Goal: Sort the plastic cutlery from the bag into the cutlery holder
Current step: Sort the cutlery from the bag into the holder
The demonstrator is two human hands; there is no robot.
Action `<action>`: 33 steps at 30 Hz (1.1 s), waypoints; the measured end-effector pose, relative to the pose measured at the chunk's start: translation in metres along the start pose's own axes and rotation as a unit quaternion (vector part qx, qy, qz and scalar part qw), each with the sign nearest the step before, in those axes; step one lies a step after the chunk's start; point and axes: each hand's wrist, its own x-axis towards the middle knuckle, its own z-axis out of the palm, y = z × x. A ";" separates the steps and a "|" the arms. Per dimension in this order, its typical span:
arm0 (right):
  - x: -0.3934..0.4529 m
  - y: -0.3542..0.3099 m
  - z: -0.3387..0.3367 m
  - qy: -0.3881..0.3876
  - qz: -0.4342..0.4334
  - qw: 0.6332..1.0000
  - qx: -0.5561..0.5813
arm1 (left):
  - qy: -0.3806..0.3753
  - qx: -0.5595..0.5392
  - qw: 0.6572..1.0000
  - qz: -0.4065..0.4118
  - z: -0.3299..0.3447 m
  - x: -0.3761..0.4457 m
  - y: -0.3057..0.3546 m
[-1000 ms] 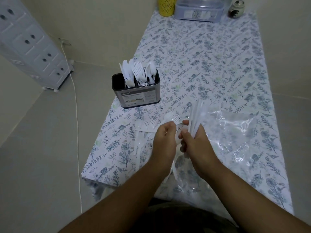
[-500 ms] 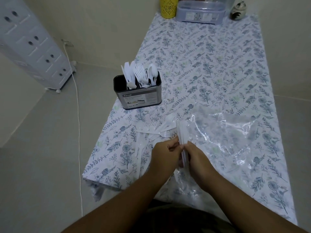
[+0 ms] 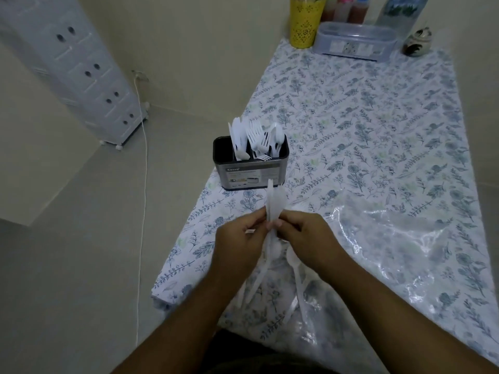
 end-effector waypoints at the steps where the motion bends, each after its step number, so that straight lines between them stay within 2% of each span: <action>1: 0.012 -0.017 0.000 0.012 -0.030 0.999 0.005 | 0.012 0.016 0.999 0.031 -0.014 0.013 0.009; 5: 0.063 -0.093 -0.004 0.054 -0.132 0.989 0.026 | 0.050 0.049 0.986 0.148 -0.070 0.077 0.047; 8: 0.103 -0.134 -0.001 0.097 -0.170 0.981 -0.002 | 0.063 0.042 0.983 0.170 -0.098 0.124 0.062; 13: 0.148 -0.135 0.016 0.124 -0.139 0.981 -0.056 | 0.057 0.031 0.984 0.166 -0.107 0.167 0.033; 20: 0.157 -0.104 0.039 0.120 -0.050 0.980 -0.151 | 0.032 0.005 0.991 0.130 -0.093 0.165 -0.021; 25: 0.156 -0.090 0.051 0.104 -0.009 0.957 -0.269 | 0.002 0.086 0.986 0.140 -0.091 0.158 -0.043; 28: 0.154 -0.089 0.049 0.104 0.021 0.965 -0.240 | 0.007 0.160 0.974 0.162 -0.091 0.161 -0.041; 33: 0.134 -0.095 0.036 0.120 0.009 0.973 -0.195 | 0.069 0.220 0.959 0.165 -0.094 0.151 -0.028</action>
